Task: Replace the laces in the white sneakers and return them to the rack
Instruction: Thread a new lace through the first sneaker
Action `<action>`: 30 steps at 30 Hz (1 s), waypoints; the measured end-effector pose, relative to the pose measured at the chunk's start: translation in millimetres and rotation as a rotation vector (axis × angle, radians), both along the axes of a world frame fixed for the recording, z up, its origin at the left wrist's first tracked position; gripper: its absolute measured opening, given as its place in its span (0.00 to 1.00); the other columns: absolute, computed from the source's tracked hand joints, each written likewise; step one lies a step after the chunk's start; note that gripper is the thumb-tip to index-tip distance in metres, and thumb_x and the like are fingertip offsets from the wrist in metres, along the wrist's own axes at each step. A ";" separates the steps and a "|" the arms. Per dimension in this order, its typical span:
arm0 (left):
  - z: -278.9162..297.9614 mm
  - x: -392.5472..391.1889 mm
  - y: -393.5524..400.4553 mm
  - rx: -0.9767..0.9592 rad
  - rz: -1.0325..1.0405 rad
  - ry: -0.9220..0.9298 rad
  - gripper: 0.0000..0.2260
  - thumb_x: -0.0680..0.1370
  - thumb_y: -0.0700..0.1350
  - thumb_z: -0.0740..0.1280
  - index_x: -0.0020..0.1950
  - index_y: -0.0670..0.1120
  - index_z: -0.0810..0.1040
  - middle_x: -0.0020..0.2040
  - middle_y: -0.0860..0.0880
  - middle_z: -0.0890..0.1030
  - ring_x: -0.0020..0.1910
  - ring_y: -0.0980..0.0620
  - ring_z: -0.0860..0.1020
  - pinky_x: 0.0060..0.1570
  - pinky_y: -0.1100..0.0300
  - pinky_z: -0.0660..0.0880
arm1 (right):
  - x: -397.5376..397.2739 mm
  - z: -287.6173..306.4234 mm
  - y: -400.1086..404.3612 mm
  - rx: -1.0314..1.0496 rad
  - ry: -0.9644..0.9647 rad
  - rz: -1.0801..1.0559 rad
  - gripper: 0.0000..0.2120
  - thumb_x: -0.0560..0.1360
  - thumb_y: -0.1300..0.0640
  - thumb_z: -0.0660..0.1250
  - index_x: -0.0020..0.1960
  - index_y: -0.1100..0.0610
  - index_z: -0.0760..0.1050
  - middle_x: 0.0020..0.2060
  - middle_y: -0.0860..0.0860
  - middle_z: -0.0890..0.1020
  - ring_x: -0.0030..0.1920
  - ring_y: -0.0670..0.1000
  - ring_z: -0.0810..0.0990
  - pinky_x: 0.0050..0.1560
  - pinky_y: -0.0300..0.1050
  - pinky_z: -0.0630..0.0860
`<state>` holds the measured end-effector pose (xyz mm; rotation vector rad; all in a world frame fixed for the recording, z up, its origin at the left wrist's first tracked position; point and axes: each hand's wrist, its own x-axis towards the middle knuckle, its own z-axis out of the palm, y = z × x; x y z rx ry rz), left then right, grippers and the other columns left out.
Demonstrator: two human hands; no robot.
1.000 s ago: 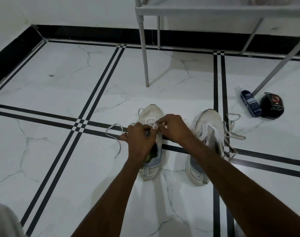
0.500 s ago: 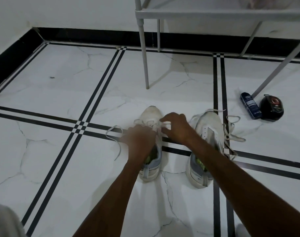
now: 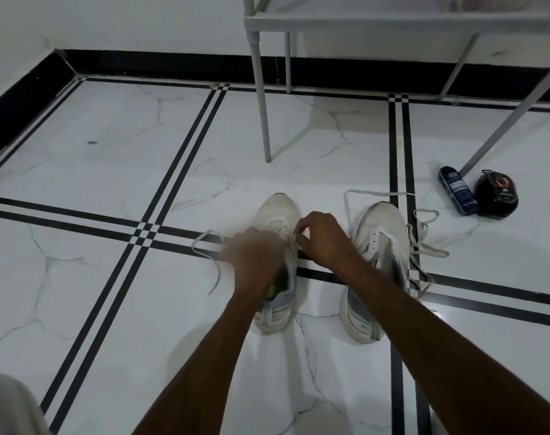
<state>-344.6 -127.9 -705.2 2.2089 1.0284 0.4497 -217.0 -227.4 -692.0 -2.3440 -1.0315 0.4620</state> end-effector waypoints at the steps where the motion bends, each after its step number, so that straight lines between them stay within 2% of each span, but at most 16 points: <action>1: -1.1 0.0 0.7 0.010 -0.006 0.004 0.13 0.73 0.57 0.61 0.32 0.54 0.78 0.32 0.53 0.78 0.41 0.49 0.77 0.47 0.44 0.73 | -2.2 0.7 -1.1 -0.038 -0.032 -0.018 0.08 0.77 0.54 0.69 0.49 0.55 0.85 0.47 0.54 0.85 0.51 0.58 0.80 0.54 0.52 0.76; 5: -1.9 -0.8 -2.3 0.016 -0.008 0.045 0.14 0.70 0.57 0.60 0.40 0.55 0.85 0.37 0.54 0.81 0.44 0.48 0.79 0.51 0.45 0.73 | 1.6 1.2 -10.8 -0.174 -0.068 -0.093 0.07 0.75 0.53 0.70 0.47 0.51 0.86 0.46 0.52 0.86 0.52 0.58 0.81 0.54 0.51 0.79; 10: 8.0 -1.2 -9.0 0.046 0.026 0.098 0.12 0.72 0.56 0.62 0.39 0.55 0.84 0.38 0.54 0.80 0.46 0.50 0.77 0.53 0.46 0.68 | 5.3 5.3 -10.3 -0.245 -0.003 -0.009 0.08 0.76 0.54 0.66 0.47 0.55 0.84 0.46 0.53 0.85 0.49 0.57 0.82 0.51 0.51 0.80; 12: 7.9 -2.0 -5.5 0.025 0.011 0.057 0.12 0.72 0.57 0.63 0.39 0.55 0.84 0.38 0.55 0.79 0.45 0.51 0.78 0.53 0.45 0.72 | 9.4 7.8 -11.1 -0.243 0.082 0.020 0.08 0.77 0.53 0.66 0.46 0.55 0.82 0.46 0.52 0.85 0.49 0.55 0.82 0.50 0.49 0.79; 14: 7.1 -1.9 -3.4 -0.007 -0.006 -0.041 0.10 0.71 0.57 0.66 0.47 0.55 0.83 0.46 0.54 0.79 0.48 0.51 0.78 0.54 0.45 0.75 | 15.0 15.0 -13.3 -0.157 0.217 -0.004 0.08 0.78 0.50 0.67 0.44 0.53 0.79 0.44 0.50 0.86 0.47 0.51 0.83 0.45 0.44 0.76; 16: 7.8 2.5 -1.7 -0.016 -0.096 -0.109 0.19 0.71 0.57 0.70 0.60 0.54 0.78 0.56 0.52 0.76 0.56 0.50 0.75 0.58 0.50 0.74 | 17.8 25.6 -14.6 -0.023 0.340 -0.030 0.10 0.79 0.46 0.66 0.44 0.51 0.77 0.39 0.48 0.86 0.41 0.46 0.82 0.41 0.43 0.74; 17: 11.6 7.6 -0.4 0.020 -0.183 -0.103 0.22 0.72 0.58 0.71 0.64 0.54 0.76 0.60 0.52 0.75 0.59 0.50 0.73 0.60 0.53 0.71 | 18.6 31.2 -14.7 0.041 0.394 -0.045 0.11 0.79 0.45 0.66 0.45 0.52 0.76 0.37 0.49 0.85 0.38 0.47 0.83 0.39 0.46 0.76; 18: 14.4 13.6 1.2 0.053 -0.276 -0.082 0.23 0.72 0.60 0.71 0.64 0.54 0.76 0.61 0.52 0.76 0.60 0.50 0.72 0.61 0.54 0.69 | 19.9 35.4 -15.0 0.098 0.446 -0.070 0.12 0.79 0.45 0.65 0.46 0.53 0.76 0.35 0.50 0.85 0.38 0.49 0.83 0.40 0.50 0.78; 20: 20.6 25.3 2.0 -0.053 -0.368 -0.104 0.15 0.74 0.59 0.72 0.55 0.52 0.83 0.55 0.53 0.81 0.57 0.52 0.77 0.60 0.51 0.72 | 24.1 44.6 -17.6 0.169 0.512 -0.124 0.13 0.79 0.44 0.66 0.49 0.55 0.76 0.33 0.51 0.84 0.37 0.51 0.82 0.40 0.51 0.78; 22: 26.1 28.7 4.1 -0.250 -0.216 -0.137 0.10 0.77 0.56 0.72 0.47 0.50 0.85 0.48 0.53 0.85 0.52 0.53 0.81 0.57 0.50 0.76 | 29.3 50.1 -21.9 0.201 0.523 -0.143 0.15 0.79 0.44 0.67 0.50 0.57 0.76 0.32 0.51 0.83 0.34 0.49 0.79 0.39 0.47 0.75; 23: 25.6 28.0 9.0 -0.268 -0.077 -0.122 0.10 0.78 0.55 0.71 0.47 0.49 0.85 0.48 0.52 0.85 0.52 0.51 0.82 0.57 0.51 0.76 | 31.4 52.4 -24.0 0.216 0.535 -0.145 0.15 0.79 0.45 0.67 0.50 0.59 0.76 0.32 0.50 0.82 0.33 0.48 0.77 0.38 0.45 0.74; 25: 22.4 22.9 23.0 -0.170 0.133 -0.067 0.10 0.78 0.54 0.70 0.55 0.50 0.82 0.56 0.49 0.84 0.58 0.47 0.80 0.62 0.48 0.74 | 33.0 52.4 -27.6 0.234 0.567 -0.141 0.15 0.79 0.48 0.68 0.50 0.61 0.76 0.32 0.50 0.81 0.32 0.47 0.75 0.39 0.43 0.73; 26: 21.7 21.9 27.8 -0.162 0.126 -0.041 0.18 0.76 0.54 0.72 0.63 0.50 0.79 0.62 0.48 0.81 0.63 0.46 0.77 0.65 0.46 0.72 | 33.9 51.6 -28.9 0.236 0.567 -0.135 0.15 0.79 0.48 0.68 0.51 0.62 0.76 0.32 0.50 0.81 0.32 0.47 0.75 0.38 0.43 0.73; 28: 32.0 27.6 30.2 -0.230 -0.125 -0.057 0.33 0.69 0.56 0.77 0.72 0.51 0.73 0.67 0.51 0.77 0.65 0.51 0.74 0.67 0.48 0.72 | 32.5 49.7 -27.2 0.234 0.554 -0.110 0.14 0.79 0.49 0.68 0.51 0.62 0.76 0.32 0.49 0.81 0.32 0.47 0.76 0.37 0.41 0.73; 29: 37.8 31.7 26.8 -0.246 -0.268 -0.051 0.31 0.68 0.56 0.78 0.69 0.51 0.76 0.65 0.53 0.79 0.63 0.54 0.75 0.66 0.48 0.73 | 30.8 49.9 -25.0 0.236 0.549 -0.096 0.14 0.79 0.49 0.68 0.50 0.61 0.77 0.32 0.49 0.82 0.32 0.46 0.76 0.36 0.40 0.73; 30: 45.5 33.9 21.8 -0.259 -0.381 -0.015 0.23 0.69 0.56 0.78 0.63 0.52 0.81 0.60 0.55 0.81 0.59 0.56 0.78 0.64 0.47 0.74 | 29.7 50.8 -21.8 0.241 0.546 -0.089 0.13 0.79 0.50 0.69 0.50 0.61 0.77 0.33 0.50 0.82 0.32 0.46 0.77 0.35 0.40 0.73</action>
